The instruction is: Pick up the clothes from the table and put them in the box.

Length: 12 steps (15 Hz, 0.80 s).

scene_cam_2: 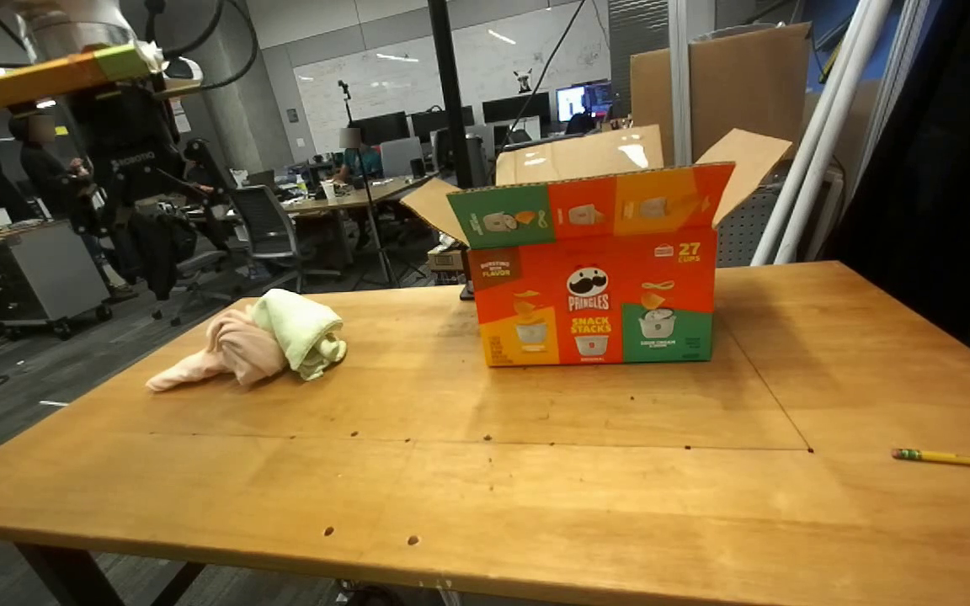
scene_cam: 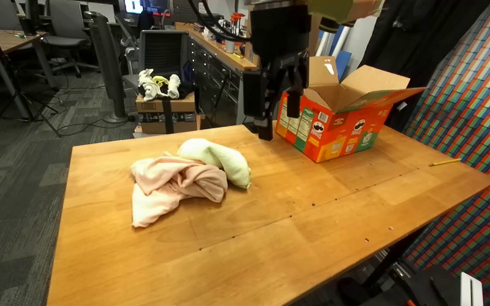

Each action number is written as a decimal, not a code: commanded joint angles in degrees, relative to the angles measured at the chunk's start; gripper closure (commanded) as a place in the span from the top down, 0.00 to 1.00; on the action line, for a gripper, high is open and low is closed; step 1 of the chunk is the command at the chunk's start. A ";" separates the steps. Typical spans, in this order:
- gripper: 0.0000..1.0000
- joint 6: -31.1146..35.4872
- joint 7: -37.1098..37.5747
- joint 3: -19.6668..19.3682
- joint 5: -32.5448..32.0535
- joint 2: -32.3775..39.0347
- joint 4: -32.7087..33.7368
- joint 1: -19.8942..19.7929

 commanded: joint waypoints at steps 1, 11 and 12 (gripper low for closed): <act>1.00 4.55 -8.22 -1.56 2.63 -0.42 -1.48 2.44; 1.00 17.15 -17.27 -0.46 1.78 6.99 2.08 4.64; 1.00 18.49 -17.29 -0.14 1.58 8.35 2.49 4.90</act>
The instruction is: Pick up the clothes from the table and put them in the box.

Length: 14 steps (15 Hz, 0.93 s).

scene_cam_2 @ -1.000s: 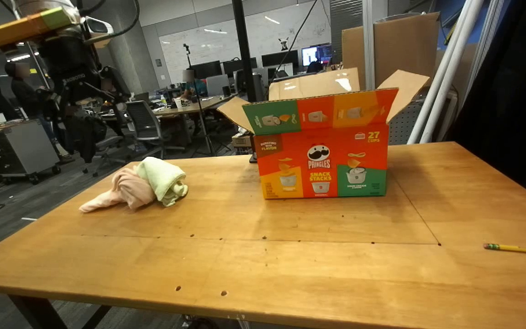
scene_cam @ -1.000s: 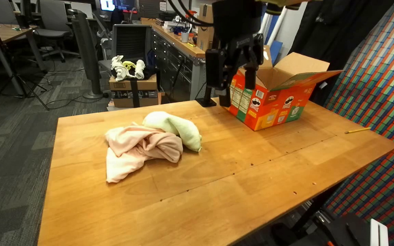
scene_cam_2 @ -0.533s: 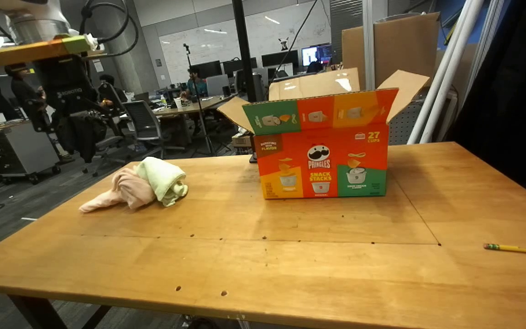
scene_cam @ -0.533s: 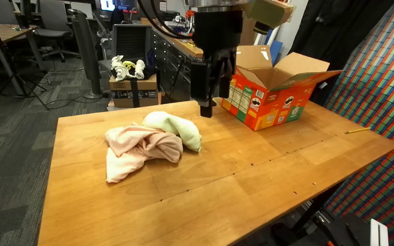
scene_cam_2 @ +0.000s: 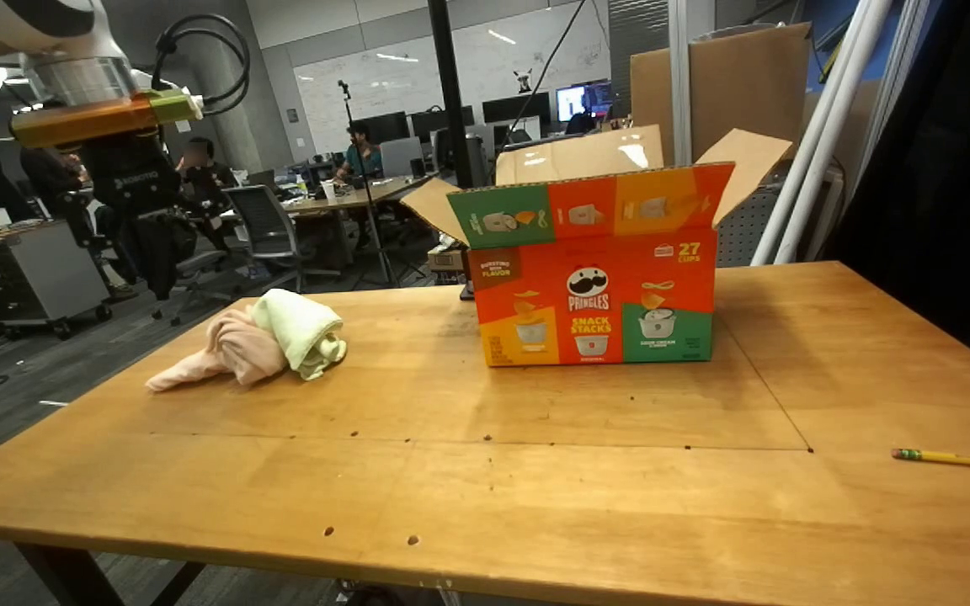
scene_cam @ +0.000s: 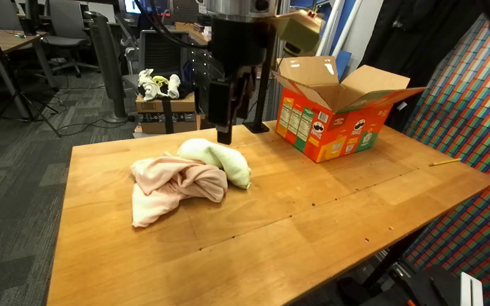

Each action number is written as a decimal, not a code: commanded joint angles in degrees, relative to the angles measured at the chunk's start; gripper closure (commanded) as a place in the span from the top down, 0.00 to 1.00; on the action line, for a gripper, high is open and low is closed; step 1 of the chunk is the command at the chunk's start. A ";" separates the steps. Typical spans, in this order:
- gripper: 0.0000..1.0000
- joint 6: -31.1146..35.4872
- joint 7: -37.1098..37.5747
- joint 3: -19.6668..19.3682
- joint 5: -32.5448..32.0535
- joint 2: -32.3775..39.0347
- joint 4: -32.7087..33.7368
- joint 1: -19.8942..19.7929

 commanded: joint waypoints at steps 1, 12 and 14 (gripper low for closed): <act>1.00 4.55 -1.40 0.56 -0.12 5.16 3.17 1.37; 1.00 11.82 -10.94 1.37 -4.22 19.20 11.97 0.78; 1.00 11.13 -13.00 0.55 -5.69 21.83 14.01 -0.43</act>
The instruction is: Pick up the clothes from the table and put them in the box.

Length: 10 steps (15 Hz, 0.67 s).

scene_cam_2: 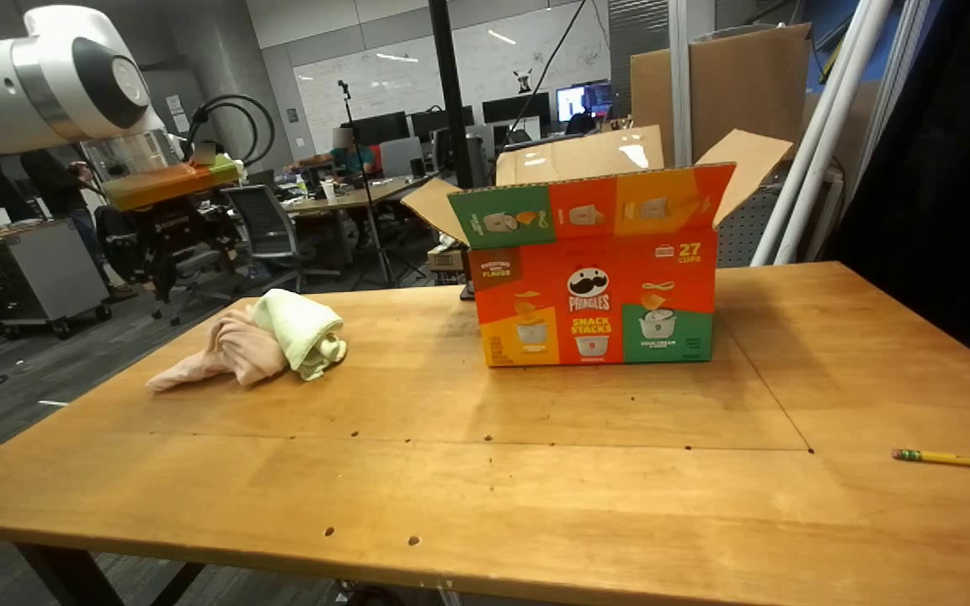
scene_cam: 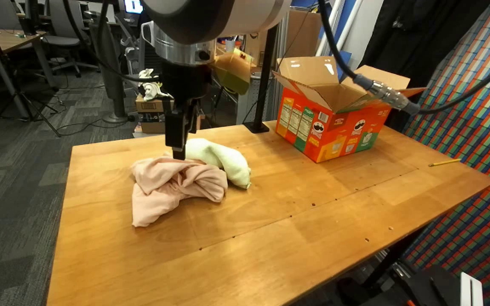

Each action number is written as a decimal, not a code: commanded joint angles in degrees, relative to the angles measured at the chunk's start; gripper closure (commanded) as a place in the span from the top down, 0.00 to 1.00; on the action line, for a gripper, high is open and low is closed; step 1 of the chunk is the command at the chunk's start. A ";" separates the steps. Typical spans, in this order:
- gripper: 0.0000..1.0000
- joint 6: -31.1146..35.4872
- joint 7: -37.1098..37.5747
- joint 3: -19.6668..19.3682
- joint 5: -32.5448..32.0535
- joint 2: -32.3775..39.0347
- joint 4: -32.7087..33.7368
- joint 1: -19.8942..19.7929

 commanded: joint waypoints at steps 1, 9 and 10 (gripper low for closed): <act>1.00 -0.78 -4.42 -1.34 -2.74 5.74 5.71 -2.30; 1.00 -1.77 -3.33 -4.25 -7.97 12.03 8.27 -4.31; 1.00 -1.64 -3.24 -4.18 -8.38 12.22 7.81 -4.21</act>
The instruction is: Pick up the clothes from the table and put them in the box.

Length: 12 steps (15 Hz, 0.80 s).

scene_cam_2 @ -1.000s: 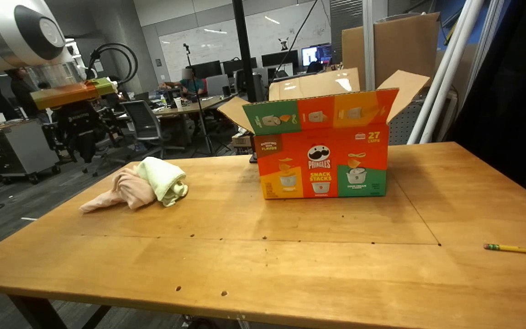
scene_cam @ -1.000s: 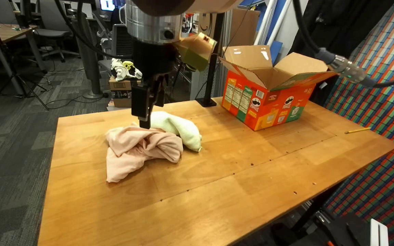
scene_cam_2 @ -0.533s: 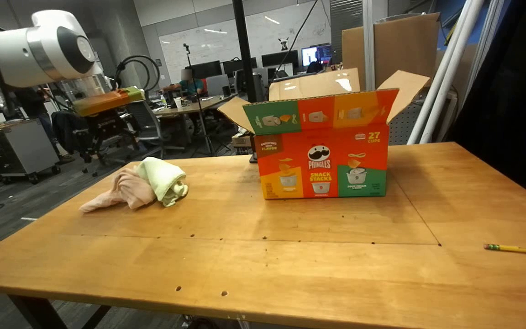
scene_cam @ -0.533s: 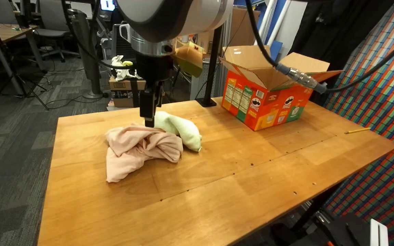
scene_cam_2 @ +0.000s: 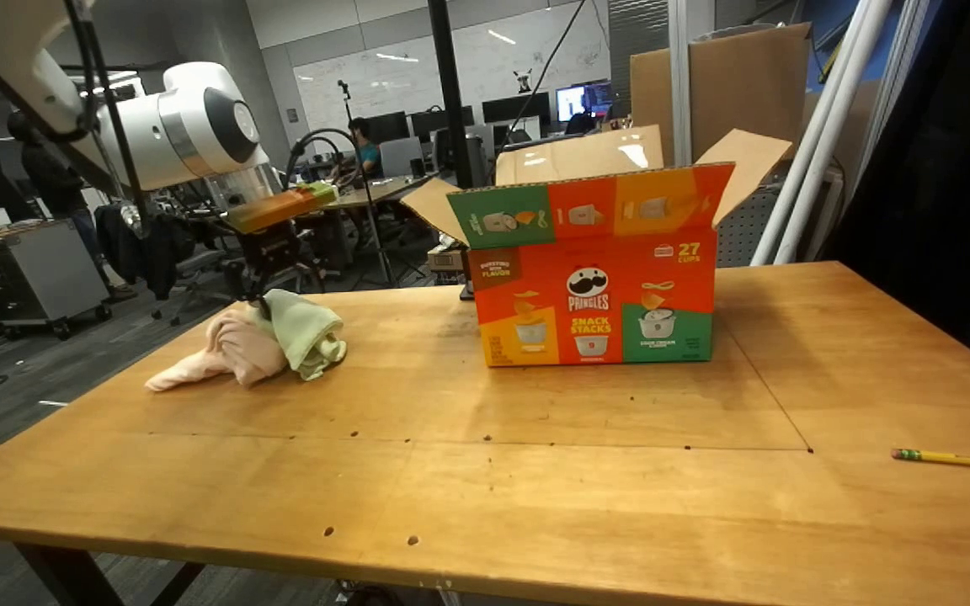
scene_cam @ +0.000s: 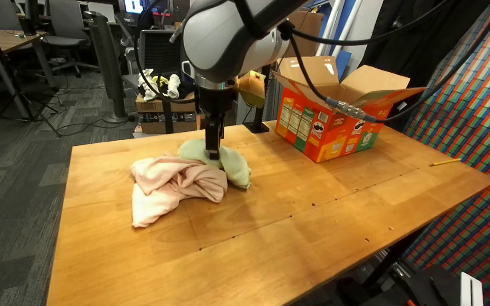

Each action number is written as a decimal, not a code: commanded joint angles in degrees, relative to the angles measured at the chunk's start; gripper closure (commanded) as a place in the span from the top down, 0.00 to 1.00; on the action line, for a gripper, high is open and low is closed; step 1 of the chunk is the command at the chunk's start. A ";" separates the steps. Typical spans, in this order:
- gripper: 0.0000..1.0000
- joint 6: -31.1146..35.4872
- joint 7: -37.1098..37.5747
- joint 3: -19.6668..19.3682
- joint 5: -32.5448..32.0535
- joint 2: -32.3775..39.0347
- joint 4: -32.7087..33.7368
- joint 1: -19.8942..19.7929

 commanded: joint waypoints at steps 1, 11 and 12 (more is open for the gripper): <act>0.75 -1.26 1.60 0.36 -2.18 1.20 0.72 0.70; 0.06 -3.83 5.95 0.89 -6.22 -0.74 0.90 2.85; 0.01 -4.48 6.69 0.92 -6.29 -1.30 1.23 2.93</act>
